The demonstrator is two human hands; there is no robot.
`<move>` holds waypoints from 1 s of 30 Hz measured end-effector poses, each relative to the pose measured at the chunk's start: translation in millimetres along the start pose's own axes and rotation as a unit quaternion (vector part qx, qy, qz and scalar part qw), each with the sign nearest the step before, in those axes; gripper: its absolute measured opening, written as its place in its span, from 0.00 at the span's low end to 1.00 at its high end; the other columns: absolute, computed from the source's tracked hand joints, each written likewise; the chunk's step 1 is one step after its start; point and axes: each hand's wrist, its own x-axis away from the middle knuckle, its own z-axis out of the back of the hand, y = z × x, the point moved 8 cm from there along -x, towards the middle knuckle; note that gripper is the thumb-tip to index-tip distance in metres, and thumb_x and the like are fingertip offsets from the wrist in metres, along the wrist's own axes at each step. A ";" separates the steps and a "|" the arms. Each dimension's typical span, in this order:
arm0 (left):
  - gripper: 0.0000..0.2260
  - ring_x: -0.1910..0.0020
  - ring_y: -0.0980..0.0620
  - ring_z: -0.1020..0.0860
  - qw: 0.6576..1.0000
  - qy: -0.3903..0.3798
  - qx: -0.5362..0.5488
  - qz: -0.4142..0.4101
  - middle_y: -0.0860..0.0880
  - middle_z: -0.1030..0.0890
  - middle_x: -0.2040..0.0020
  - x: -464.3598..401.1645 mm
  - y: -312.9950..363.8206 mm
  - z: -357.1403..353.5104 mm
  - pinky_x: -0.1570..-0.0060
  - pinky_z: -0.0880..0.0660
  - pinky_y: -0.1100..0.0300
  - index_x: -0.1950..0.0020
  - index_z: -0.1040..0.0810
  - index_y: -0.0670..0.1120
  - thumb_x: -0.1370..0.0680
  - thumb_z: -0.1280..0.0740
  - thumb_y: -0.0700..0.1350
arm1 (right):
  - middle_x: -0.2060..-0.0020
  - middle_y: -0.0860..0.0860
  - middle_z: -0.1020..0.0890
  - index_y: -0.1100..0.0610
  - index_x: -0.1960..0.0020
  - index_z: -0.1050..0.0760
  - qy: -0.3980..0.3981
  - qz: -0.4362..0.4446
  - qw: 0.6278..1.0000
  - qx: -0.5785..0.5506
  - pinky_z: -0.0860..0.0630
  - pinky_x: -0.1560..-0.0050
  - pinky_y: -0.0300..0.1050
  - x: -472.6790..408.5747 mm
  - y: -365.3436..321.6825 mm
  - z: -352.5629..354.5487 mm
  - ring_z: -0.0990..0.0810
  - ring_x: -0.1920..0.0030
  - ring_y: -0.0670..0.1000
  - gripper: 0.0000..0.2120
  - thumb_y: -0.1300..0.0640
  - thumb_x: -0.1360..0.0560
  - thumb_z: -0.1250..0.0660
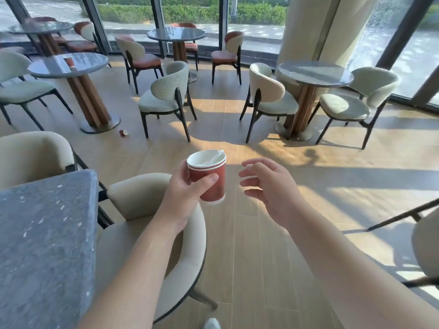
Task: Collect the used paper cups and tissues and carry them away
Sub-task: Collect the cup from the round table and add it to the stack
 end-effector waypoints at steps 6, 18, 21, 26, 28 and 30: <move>0.24 0.47 0.58 0.16 0.999 -0.039 0.020 0.006 0.55 0.13 0.48 -70.1 -9.8 3.9 0.52 0.21 0.66 0.41 0.19 0.51 0.36 0.21 0.50 | 0.62 0.49 0.16 0.54 0.53 0.19 0.018 0.008 1.000 0.013 0.24 0.62 0.43 -61.6 -12.3 -13.5 0.19 0.61 0.49 0.07 0.59 0.27 0.35; 0.28 0.46 0.60 0.17 1.000 -0.015 -0.008 0.015 0.56 0.13 0.47 -167.9 -27.9 6.7 0.51 0.22 0.67 0.39 0.20 0.50 0.38 0.20 0.52 | 0.62 0.48 0.17 0.55 0.51 0.20 -0.005 0.008 1.000 0.004 0.24 0.62 0.42 -170.6 -22.4 -7.1 0.20 0.61 0.48 0.07 0.60 0.24 0.37; 0.31 0.45 0.59 0.17 1.000 0.004 -0.023 0.016 0.56 0.14 0.46 -199.2 -35.8 -4.7 0.50 0.22 0.67 0.37 0.21 0.50 0.38 0.20 0.52 | 0.62 0.49 0.17 0.55 0.51 0.20 -0.018 -0.006 1.000 0.000 0.24 0.62 0.42 -211.8 -21.1 4.8 0.20 0.62 0.48 0.07 0.60 0.24 0.37; 0.30 0.45 0.59 0.18 0.997 0.046 -0.054 0.002 0.56 0.14 0.45 -266.0 -42.2 -41.6 0.49 0.22 0.66 0.38 0.21 0.51 0.39 0.20 0.52 | 0.61 0.49 0.17 0.53 0.53 0.20 -0.073 -0.015 0.997 -0.020 0.25 0.61 0.42 -292.3 -37.6 30.7 0.20 0.61 0.49 0.07 0.58 0.29 0.35; 0.30 0.44 0.57 0.18 0.996 0.053 -0.065 0.003 0.55 0.14 0.44 -293.3 -43.1 -64.3 0.48 0.22 0.64 0.38 0.20 0.53 0.39 0.20 0.52 | 0.61 0.48 0.17 0.53 0.52 0.20 -0.088 -0.017 0.996 -0.025 0.25 0.60 0.43 -323.7 -49.4 47.2 0.20 0.60 0.49 0.08 0.58 0.29 0.35; 0.26 0.45 0.59 0.17 0.995 0.053 -0.080 -0.003 0.56 0.14 0.44 -320.3 -40.3 -87.3 0.50 0.22 0.65 0.41 0.19 0.59 0.38 0.20 0.52 | 0.61 0.48 0.17 0.54 0.51 0.20 -0.098 -0.021 0.995 -0.024 0.25 0.60 0.43 -353.0 -61.0 63.7 0.20 0.61 0.49 0.08 0.60 0.26 0.36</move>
